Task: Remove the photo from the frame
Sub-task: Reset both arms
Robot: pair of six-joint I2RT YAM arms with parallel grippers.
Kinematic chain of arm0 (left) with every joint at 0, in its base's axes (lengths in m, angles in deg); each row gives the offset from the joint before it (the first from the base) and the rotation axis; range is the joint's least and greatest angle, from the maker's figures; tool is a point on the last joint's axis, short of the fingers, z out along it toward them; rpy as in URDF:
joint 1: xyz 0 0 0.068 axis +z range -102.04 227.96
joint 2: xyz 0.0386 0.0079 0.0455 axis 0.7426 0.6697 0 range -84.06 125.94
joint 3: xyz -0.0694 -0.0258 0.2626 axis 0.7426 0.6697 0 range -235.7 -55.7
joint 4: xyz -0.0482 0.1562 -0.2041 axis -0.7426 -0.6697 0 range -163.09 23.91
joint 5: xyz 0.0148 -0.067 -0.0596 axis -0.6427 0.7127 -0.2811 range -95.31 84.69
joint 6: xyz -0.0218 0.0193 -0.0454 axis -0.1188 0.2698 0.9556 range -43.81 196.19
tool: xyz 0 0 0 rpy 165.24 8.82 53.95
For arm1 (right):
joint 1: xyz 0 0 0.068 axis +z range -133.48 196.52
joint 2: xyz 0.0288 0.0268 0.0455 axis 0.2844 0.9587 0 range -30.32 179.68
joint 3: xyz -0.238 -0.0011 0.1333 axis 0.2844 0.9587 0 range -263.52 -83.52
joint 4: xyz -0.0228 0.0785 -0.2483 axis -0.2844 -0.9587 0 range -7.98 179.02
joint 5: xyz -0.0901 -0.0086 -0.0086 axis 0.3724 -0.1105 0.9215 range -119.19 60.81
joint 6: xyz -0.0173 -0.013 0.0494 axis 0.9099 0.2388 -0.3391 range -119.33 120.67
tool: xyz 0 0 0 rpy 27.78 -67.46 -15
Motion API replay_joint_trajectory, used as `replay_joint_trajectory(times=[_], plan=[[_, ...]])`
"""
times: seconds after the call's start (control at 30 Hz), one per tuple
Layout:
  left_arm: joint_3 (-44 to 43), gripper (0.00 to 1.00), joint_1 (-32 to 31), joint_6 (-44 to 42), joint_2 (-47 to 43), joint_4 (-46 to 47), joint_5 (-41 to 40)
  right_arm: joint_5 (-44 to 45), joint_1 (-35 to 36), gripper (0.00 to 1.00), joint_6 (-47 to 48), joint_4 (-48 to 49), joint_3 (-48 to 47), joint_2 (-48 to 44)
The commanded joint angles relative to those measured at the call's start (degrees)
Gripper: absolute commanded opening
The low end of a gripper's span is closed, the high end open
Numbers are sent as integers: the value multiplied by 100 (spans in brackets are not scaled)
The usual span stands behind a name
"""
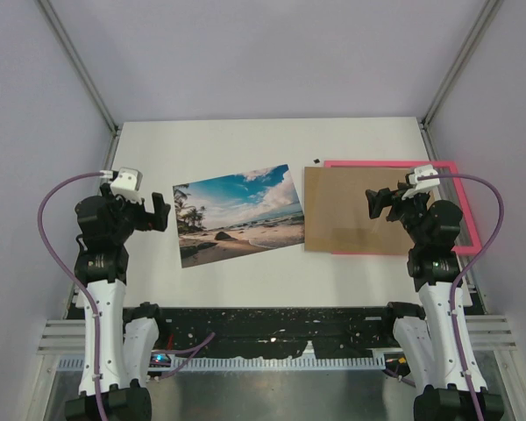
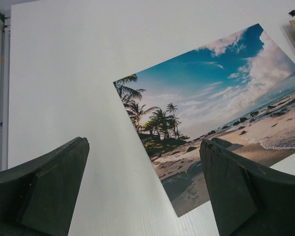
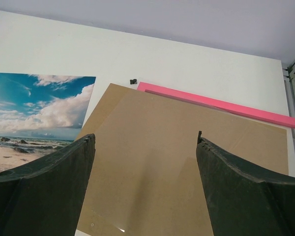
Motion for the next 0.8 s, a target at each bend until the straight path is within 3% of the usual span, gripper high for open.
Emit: replay_joint_trajectory(times=[0.0, 0.53, 0.77], plan=[[6, 100, -10, -75, -79, 312, 146, -58, -35, 87, -80, 300, 8, -102], [77, 100, -10, -5, -219, 399, -47, -120, -53, 88, -63, 335, 61, -102], [550, 100, -10, 13, -561, 1022, -127, -199, -53, 87, -45, 344, 78, -94]])
